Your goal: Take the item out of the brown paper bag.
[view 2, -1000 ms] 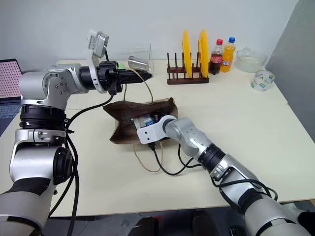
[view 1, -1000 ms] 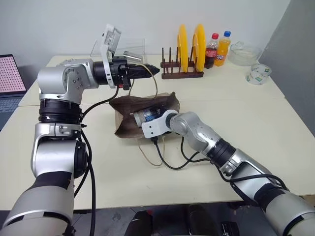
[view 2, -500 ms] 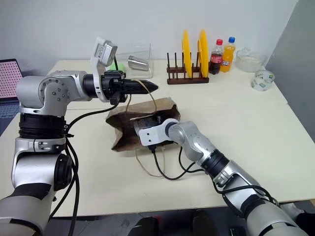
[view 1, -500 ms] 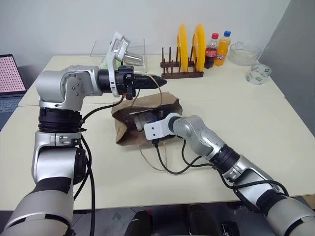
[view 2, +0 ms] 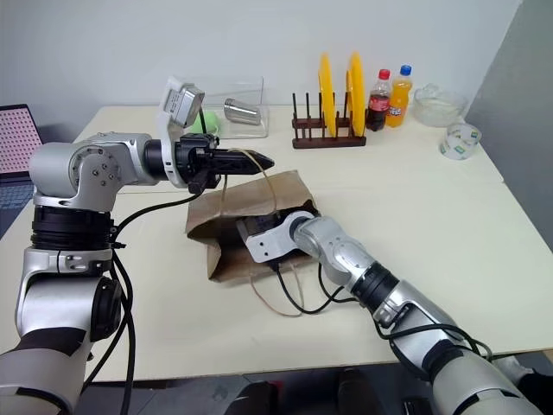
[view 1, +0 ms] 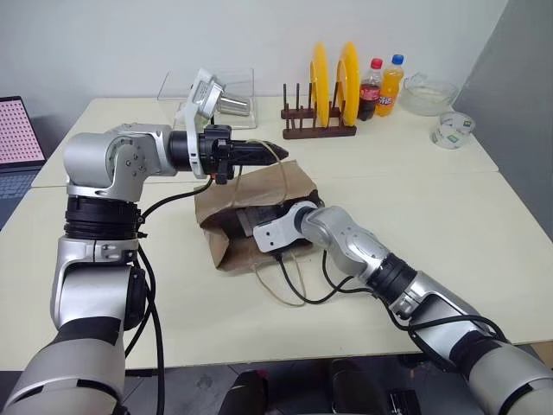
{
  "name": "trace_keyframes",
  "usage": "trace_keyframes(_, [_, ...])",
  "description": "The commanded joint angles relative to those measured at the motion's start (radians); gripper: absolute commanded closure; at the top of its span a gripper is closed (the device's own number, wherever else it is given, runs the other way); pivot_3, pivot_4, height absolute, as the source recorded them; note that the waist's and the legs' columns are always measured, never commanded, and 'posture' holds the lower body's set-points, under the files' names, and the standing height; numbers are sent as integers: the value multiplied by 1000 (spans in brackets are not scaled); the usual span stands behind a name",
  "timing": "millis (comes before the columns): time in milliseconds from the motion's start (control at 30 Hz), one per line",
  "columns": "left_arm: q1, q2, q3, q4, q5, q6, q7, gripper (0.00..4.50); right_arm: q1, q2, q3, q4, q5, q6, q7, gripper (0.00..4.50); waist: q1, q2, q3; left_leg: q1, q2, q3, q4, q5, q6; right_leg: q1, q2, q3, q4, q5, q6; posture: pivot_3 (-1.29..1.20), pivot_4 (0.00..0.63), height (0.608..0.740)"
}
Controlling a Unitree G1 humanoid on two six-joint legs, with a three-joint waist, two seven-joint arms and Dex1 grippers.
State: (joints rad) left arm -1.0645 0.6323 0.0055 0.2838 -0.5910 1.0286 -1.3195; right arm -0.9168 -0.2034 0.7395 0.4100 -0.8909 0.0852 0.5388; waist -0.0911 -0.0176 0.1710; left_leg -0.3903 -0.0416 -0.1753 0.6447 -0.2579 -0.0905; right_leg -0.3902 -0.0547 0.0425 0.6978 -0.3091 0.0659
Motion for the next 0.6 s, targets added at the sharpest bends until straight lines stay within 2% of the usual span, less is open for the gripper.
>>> trace_keyframes(33, [-4,14,6,-1,-11,-35,-18,4500,-22,21,-2,28,-8,-11,-13,27,0,0,0,0,0,0,0,0,0,0,0,0,0,0,0,0,150,740])
trace_keyframes(133, [-8,17,2,22,2,-59,-20,4500,-15,23,-14,18,17,-18,15,616,-1,0,0,0,0,0,0,0,0,0,0,0,0,0,0,0,150,740])
trace_keyframes(200, [-11,16,-1,36,11,-75,-17,4500,-16,22,-22,12,30,-26,25,1307,-1,0,0,0,0,0,0,0,0,0,0,0,0,0,0,0,150,740])
trace_keyframes(233, [-15,14,-3,47,17,-85,-15,4500,-20,20,-27,6,37,-35,26,1491,-1,0,0,0,0,0,0,0,0,0,0,0,0,0,0,0,150,740])
trace_keyframes(467, [-58,-19,-9,161,86,-194,35,4500,-19,-22,-68,-93,98,-94,76,1494,0,0,0,0,0,0,0,0,0,0,0,0,-1,0,0,0,150,740])
trace_keyframes(600, [-87,-48,-4,223,130,-282,74,4500,18,-63,-98,-223,185,-104,201,1494,1,0,0,-1,0,-1,0,0,0,-1,0,-1,-1,0,0,0,150,740])
